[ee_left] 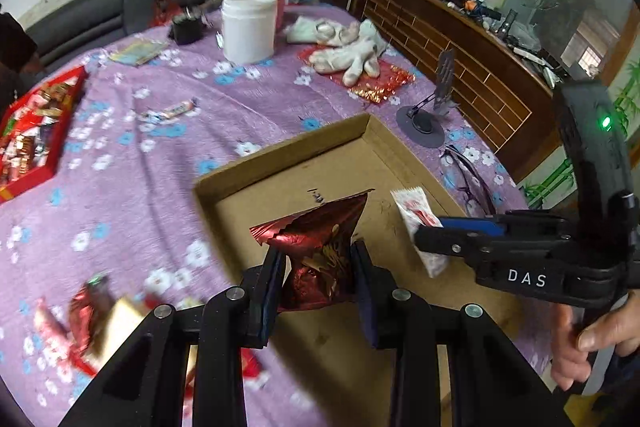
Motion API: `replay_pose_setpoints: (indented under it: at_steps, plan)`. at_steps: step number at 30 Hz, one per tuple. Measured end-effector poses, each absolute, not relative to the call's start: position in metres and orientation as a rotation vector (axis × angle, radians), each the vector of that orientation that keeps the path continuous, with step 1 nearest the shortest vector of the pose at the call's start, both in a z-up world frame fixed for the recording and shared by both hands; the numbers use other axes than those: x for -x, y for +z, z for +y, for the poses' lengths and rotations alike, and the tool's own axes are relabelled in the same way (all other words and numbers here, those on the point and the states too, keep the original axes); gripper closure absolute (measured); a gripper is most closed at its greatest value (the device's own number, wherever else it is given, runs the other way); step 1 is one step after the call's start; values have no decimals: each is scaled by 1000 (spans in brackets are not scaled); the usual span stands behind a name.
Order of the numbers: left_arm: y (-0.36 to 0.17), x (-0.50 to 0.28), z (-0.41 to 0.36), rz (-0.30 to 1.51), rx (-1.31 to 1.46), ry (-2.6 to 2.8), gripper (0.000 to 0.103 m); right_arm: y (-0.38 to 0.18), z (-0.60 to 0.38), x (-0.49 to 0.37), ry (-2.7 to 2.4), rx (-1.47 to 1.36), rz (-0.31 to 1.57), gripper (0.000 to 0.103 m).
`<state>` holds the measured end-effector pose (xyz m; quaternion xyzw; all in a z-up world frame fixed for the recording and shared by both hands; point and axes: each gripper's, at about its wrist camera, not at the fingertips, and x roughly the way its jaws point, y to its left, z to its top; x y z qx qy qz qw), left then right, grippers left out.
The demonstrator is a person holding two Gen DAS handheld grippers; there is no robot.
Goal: Organize snacks
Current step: 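Lower both held snacks into the cardboard tray and open both grippers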
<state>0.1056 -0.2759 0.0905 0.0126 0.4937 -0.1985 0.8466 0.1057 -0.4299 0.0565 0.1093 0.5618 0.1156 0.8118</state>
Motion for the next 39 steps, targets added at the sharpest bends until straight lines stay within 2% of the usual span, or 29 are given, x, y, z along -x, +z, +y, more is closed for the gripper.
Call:
replay_pose_setpoints:
  at_steps: [16,27,32,35,39]
  plan:
    - [29,-163,-307,1175,-10,-400,69,29,-423,-179,217,-220,1232,80]
    - [24,-169,-309,1177,-19,-397,68,14,-425,-187,203,-233,1262,77]
    - [25,-170,-308,1178,-16,-389,46,15,-424,-187,201,-228,1260,74]
    - [27,-169,-305,1179,-3,-382,45,17,-426,-186,195,-232,1257,69]
    - [34,-163,-302,1171,8,-386,45,25,-432,-179,190,-255,1237,68]
